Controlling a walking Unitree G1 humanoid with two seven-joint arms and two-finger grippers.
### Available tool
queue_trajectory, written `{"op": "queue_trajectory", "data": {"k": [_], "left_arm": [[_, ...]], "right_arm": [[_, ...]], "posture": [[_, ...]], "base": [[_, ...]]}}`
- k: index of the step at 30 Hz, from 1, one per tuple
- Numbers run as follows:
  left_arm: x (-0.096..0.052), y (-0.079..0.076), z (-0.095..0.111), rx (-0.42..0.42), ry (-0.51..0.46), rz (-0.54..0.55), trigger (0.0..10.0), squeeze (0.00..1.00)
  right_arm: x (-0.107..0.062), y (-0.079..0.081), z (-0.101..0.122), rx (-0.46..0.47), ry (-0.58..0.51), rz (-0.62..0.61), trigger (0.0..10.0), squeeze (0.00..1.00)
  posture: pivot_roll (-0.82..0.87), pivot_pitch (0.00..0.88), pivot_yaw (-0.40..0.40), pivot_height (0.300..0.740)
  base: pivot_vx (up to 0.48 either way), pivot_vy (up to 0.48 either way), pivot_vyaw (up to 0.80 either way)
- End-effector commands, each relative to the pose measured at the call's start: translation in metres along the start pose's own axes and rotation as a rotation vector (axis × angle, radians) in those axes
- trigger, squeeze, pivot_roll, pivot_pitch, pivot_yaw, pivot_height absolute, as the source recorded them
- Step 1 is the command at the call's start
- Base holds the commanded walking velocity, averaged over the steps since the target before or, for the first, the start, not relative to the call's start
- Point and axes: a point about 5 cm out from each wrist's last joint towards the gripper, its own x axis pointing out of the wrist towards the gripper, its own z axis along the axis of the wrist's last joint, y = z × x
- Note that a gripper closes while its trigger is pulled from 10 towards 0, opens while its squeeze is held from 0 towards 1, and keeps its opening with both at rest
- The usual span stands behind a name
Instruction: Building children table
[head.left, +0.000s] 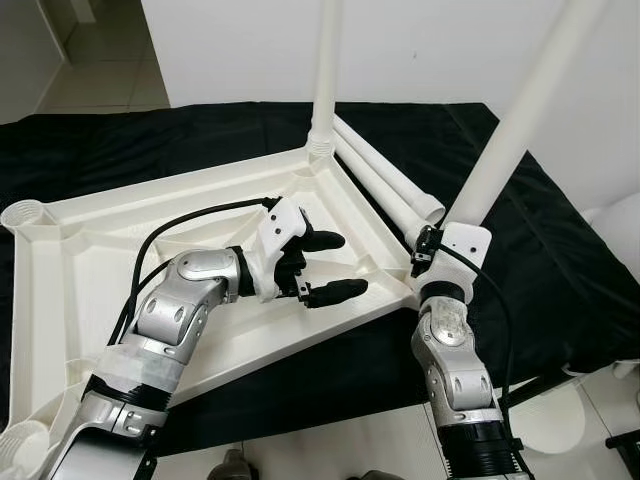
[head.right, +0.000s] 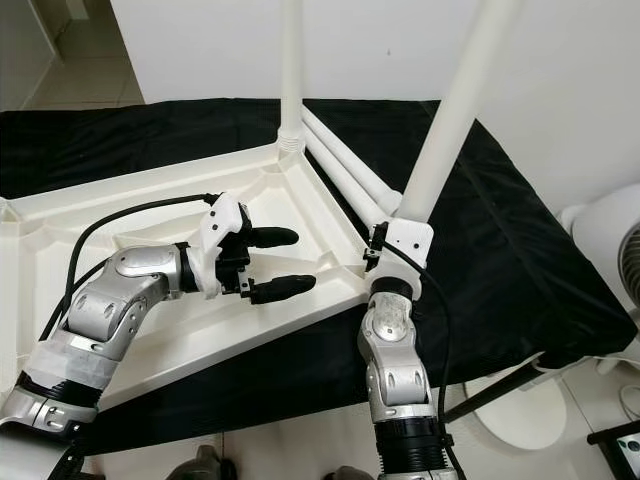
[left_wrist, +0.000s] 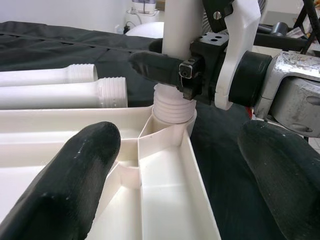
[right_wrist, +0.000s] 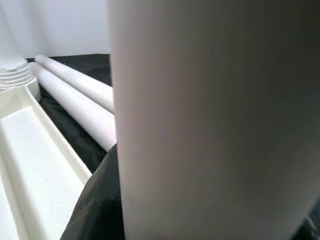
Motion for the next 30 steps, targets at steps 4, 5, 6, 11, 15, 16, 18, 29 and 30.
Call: {"op": "queue_trajectory", "data": {"k": [4,5,6,11,15,16,18,29,30], "left_arm": [[0.001,0.001,0.002,0.017,0.001,0.008,10.0,0.0],[0.001,0.0,0.002,0.017,0.001,0.008,10.0,0.0],[0.001,0.0,0.002,0.017,0.001,0.008,10.0,0.0],[0.001,0.0,0.002,0.016,0.001,0.007,10.0,0.0],[0.001,0.0,0.002,0.016,0.001,0.006,10.0,0.0],[0.001,-0.001,0.002,0.016,0.002,0.004,10.0,0.0],[0.001,-0.001,0.002,0.016,0.002,0.004,10.0,0.0],[0.005,-0.005,0.002,0.014,0.001,-0.017,10.0,0.0],[0.006,-0.006,0.002,0.012,0.005,-0.023,10.0,0.0]], "right_arm": [[-0.007,-0.002,-0.024,0.015,0.14,-0.106,10.0,0.0],[-0.006,0.001,-0.022,0.013,0.125,-0.085,10.0,0.0],[-0.006,0.001,-0.022,0.013,0.125,-0.085,10.0,0.0],[-0.006,0.004,-0.02,0.02,0.1,-0.049,10.0,0.0],[-0.006,0.007,-0.016,0.047,0.074,0.004,10.0,1.0],[-0.006,0.007,-0.013,0.055,0.04,0.031,10.0,1.0],[-0.006,0.007,-0.013,0.055,0.04,0.031,10.0,1.0],[0.0,-0.01,-0.002,-0.002,-0.061,0.199,10.0,0.0],[0.001,-0.015,-0.001,-0.014,-0.067,0.247,10.0,0.0]], "posture": [[0.02,0.029,-0.027,0.74],[0.02,0.028,-0.028,0.74],[0.02,0.028,-0.028,0.74],[0.02,0.026,-0.029,0.74],[0.02,0.023,-0.03,0.74],[0.02,0.021,-0.029,0.74],[0.02,0.021,-0.029,0.74],[0.02,0.014,-0.029,0.74],[0.01,0.015,-0.027,0.74]], "base": [[0.0,0.0,0.0],[0.0,0.0,0.0],[0.0,0.0,0.0],[0.0,0.0,0.0],[0.0,0.0,0.0],[0.0,0.0,0.0],[0.0,0.0,0.0],[0.0,0.0,0.0],[0.0,0.0,0.0]]}}
